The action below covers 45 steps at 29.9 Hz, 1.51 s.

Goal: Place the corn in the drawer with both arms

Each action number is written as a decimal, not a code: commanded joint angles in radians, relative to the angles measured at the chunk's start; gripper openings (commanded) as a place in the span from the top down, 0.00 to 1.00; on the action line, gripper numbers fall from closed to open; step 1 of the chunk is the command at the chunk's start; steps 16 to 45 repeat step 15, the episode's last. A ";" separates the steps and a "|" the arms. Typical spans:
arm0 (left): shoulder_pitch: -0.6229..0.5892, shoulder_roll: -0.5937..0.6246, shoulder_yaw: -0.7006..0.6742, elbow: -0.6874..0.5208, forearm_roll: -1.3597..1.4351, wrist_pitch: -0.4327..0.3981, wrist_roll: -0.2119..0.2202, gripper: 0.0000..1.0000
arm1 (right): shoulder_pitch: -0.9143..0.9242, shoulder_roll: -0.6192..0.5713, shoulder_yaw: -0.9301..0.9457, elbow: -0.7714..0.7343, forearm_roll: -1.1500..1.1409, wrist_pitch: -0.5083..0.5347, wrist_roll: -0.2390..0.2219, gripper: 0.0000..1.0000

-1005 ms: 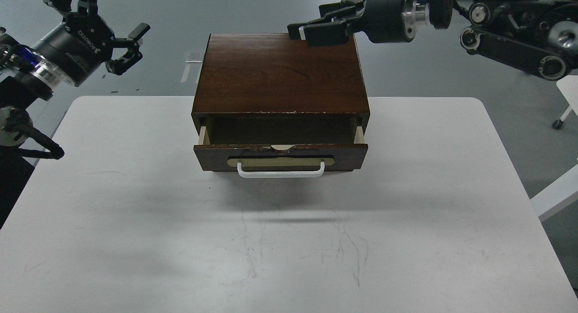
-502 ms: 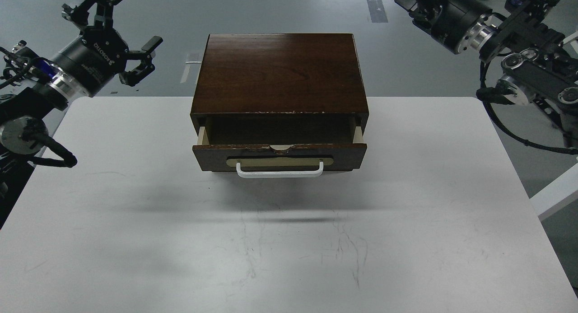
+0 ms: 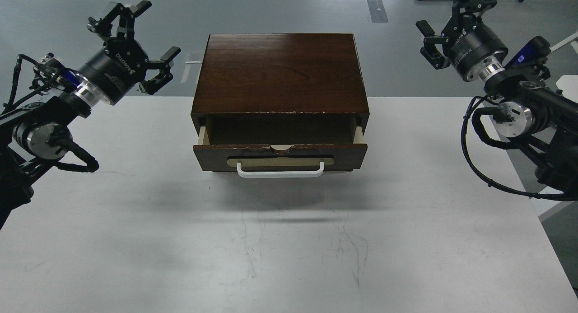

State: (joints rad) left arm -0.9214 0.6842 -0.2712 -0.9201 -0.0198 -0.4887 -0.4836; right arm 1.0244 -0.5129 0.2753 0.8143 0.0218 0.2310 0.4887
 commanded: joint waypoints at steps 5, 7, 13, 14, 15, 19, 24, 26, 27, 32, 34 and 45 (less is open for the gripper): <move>0.058 -0.011 -0.068 0.003 0.000 0.000 0.056 0.01 | -0.116 0.016 0.031 -0.024 0.096 0.067 0.000 0.00; 0.065 -0.011 -0.069 0.003 -0.002 0.000 0.056 0.01 | -0.133 0.030 0.041 -0.021 0.095 0.067 0.000 0.00; 0.078 -0.022 -0.069 0.003 0.000 0.000 0.056 0.01 | -0.139 0.040 0.041 -0.017 0.095 0.068 0.000 0.00; 0.078 -0.022 -0.071 0.003 0.000 0.000 0.056 0.01 | -0.141 0.045 0.041 -0.017 0.095 0.070 0.000 0.00; 0.079 -0.022 -0.069 0.003 0.000 0.000 0.056 0.01 | -0.144 0.048 0.041 -0.017 0.095 0.070 0.000 0.00; 0.079 -0.022 -0.069 0.003 0.000 0.000 0.056 0.01 | -0.144 0.048 0.041 -0.017 0.095 0.070 0.000 0.00; 0.079 -0.022 -0.069 0.003 0.000 0.000 0.056 0.01 | -0.144 0.048 0.041 -0.017 0.095 0.070 0.000 0.00; 0.079 -0.022 -0.069 0.003 0.000 0.000 0.056 0.01 | -0.144 0.048 0.041 -0.017 0.095 0.070 0.000 0.00; 0.079 -0.022 -0.069 0.003 0.000 0.000 0.056 0.01 | -0.144 0.048 0.041 -0.017 0.095 0.070 0.000 0.00; 0.079 -0.022 -0.069 0.003 0.000 0.000 0.056 0.01 | -0.144 0.048 0.041 -0.017 0.095 0.070 0.000 0.00; 0.079 -0.022 -0.069 0.003 0.000 0.000 0.056 0.01 | -0.144 0.048 0.041 -0.017 0.095 0.070 0.000 0.00; 0.079 -0.022 -0.069 0.003 0.000 0.000 0.056 0.01 | -0.144 0.048 0.041 -0.017 0.095 0.070 0.000 0.00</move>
